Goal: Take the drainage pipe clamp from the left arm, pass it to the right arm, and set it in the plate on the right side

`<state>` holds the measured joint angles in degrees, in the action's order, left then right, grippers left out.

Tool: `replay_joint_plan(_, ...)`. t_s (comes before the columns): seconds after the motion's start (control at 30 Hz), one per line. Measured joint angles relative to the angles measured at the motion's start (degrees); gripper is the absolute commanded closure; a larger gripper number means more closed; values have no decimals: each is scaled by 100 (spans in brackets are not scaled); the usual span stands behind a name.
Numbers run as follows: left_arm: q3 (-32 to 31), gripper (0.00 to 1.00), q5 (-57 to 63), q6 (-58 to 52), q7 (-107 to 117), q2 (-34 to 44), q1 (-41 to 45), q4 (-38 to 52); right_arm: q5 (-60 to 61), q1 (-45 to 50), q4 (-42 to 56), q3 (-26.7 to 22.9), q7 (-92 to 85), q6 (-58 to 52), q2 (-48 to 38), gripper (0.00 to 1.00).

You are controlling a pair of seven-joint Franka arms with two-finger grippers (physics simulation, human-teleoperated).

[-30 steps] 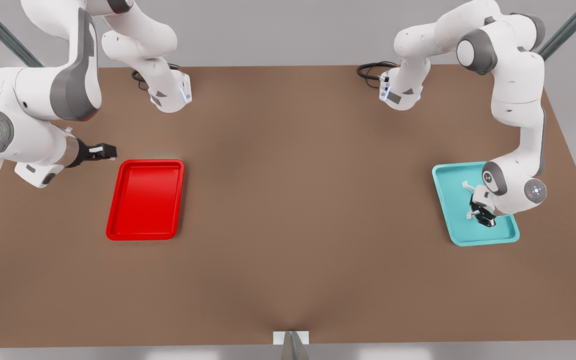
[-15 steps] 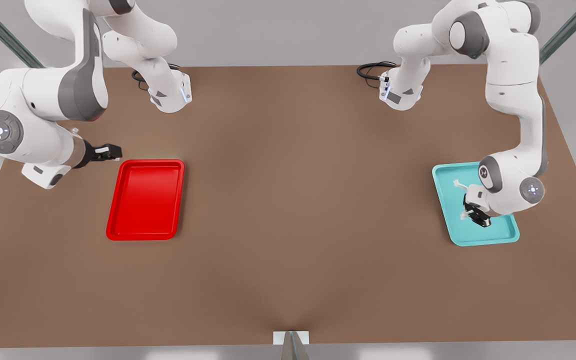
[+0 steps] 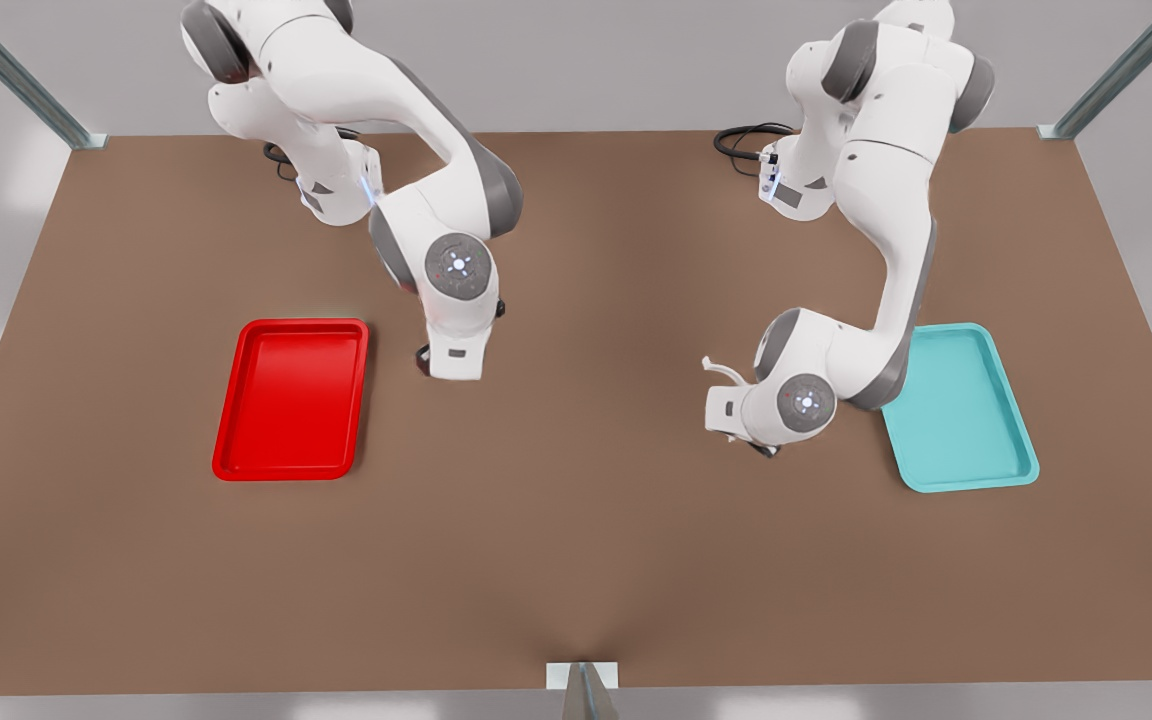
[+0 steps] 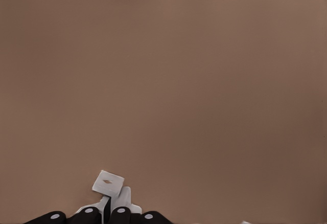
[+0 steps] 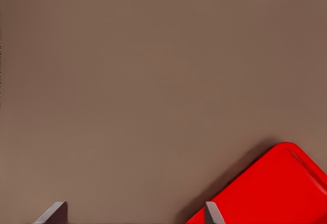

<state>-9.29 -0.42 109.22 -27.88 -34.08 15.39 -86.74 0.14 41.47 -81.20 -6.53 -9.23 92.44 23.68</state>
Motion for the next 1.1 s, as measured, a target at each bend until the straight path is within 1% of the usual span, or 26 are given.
replay_joint_plan(0.13, -523, 79, -42, -145, 1537, -445, 90, 628, -22, 281, -71, -4, -12, 574, 171, 0)
replay_joint_plan(0.37, -710, 79, -57, -226, 3825, -840, 526, 1253, -230, 686, -82, -5, -190, 1625, 394, 0)
replay_joint_plan(0.5, -713, 79, -56, -237, 4816, -906, 681, 1409, -485, 841, -194, -5, -551, 2250, 404, 0)
replay_joint_plan(0.77, -804, 79, -67, -247, 6215, -952, 746, 1590, -791, 933, -851, -5, -1224, 3423, 303, 0)
replay_joint_plan(0.9, -868, 79, -62, -213, 6694, -1033, 816, 1638, -818, 980, -1025, -5, -1578, 3733, 237, 0)
replay_joint_plan(1.1, -913, 79, -63, -130, 7244, -1061, 829, 1649, -931, 1007, -1123, -5, -1994, 4101, 380, 0)
